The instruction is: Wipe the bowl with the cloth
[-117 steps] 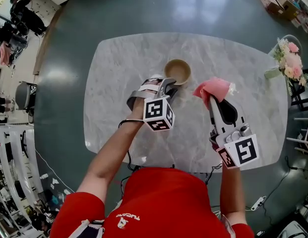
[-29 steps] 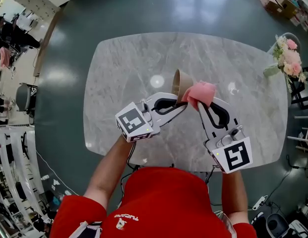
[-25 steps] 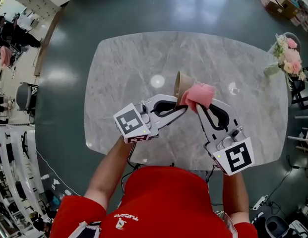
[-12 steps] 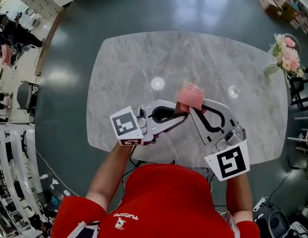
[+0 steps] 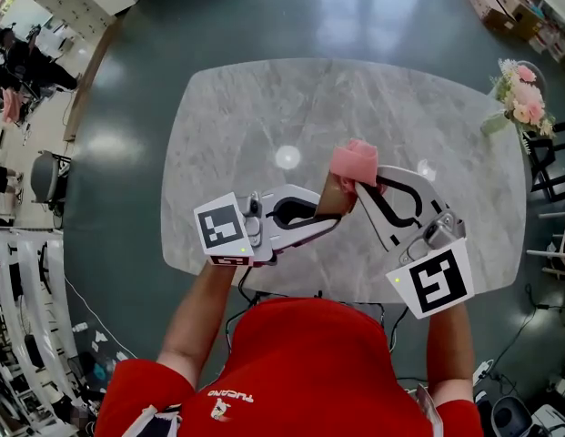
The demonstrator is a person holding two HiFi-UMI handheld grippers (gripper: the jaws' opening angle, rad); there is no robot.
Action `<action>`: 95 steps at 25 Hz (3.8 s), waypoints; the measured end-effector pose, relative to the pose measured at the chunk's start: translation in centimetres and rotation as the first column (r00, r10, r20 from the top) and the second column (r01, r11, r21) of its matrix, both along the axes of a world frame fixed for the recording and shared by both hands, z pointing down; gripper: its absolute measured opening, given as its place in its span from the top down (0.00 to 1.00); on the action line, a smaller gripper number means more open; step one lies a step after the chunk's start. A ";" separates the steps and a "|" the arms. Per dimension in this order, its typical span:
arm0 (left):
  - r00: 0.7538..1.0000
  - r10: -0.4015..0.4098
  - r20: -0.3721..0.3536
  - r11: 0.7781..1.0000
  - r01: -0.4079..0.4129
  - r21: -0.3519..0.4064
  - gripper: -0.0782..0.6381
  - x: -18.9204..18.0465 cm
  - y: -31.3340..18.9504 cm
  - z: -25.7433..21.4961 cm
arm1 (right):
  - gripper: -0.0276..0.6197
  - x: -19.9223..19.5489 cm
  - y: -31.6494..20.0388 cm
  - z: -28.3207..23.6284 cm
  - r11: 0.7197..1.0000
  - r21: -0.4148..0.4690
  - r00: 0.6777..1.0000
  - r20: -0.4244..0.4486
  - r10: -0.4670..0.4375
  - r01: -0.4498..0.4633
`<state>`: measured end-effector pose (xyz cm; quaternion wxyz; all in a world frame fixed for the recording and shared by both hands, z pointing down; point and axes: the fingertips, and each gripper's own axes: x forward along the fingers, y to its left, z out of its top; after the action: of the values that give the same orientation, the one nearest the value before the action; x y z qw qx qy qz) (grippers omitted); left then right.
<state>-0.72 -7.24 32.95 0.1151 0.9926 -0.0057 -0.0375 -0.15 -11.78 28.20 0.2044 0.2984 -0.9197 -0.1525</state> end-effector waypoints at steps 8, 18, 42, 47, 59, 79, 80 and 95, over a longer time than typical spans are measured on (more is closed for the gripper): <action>0.998 0.064 0.002 0.998 -0.064 0.021 0.88 -0.2 1.5 -0.9 | 0.93 0.4 0.6 -0.2 0.997 -0.011 0.993 -0.091 -0.079 0.078; 0.991 0.128 0.032 0.991 -0.129 0.022 0.87 -0.9 3.4 -1.5 | 0.93 0.7 0.4 1.5 0.989 -0.060 0.969 -0.199 -0.147 0.138; 0.979 0.198 -0.040 0.980 -0.197 0.018 0.88 -1.7 4.2 -3.1 | 0.93 1.3 1.1 4.5 0.951 -0.136 0.903 -0.303 -0.305 0.276; 0.977 0.213 -0.034 0.977 -0.214 -0.026 0.88 -2.0 4.5 -3.2 | 0.93 1.1 1.3 3.5 0.946 -0.136 0.917 -0.241 -0.319 0.293; 0.968 0.197 -0.155 0.979 -0.203 -0.021 0.88 -2.7 3.7 -5.0 | 0.93 -0.1 3.5 6.2 0.915 -0.190 0.886 -0.244 -0.395 0.355; 0.982 0.085 -0.169 0.996 -0.087 -0.005 0.88 -2.7 1.6 -4.6 | 0.93 -3.2 6.9 7.4 0.871 -0.263 0.892 -0.073 -0.446 0.415; 0.982 0.082 -0.170 0.996 -0.085 -0.007 0.88 -2.7 1.5 -4.5 | 0.93 -3.1 6.6 7.6 0.880 -0.258 0.898 -0.084 -0.432 0.399; 0.992 0.024 -0.124 1.000 -0.025 -0.011 0.88 -1.6 0.7 -4.0 | 0.93 -3.4 7.4 7.3 0.889 -0.262 0.912 -0.067 -0.405 0.376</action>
<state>-2.33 -6.53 28.94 0.1217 0.9877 0.0133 -0.0977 -3.51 -4.34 35.48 0.2592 0.0702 -0.9586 -0.0943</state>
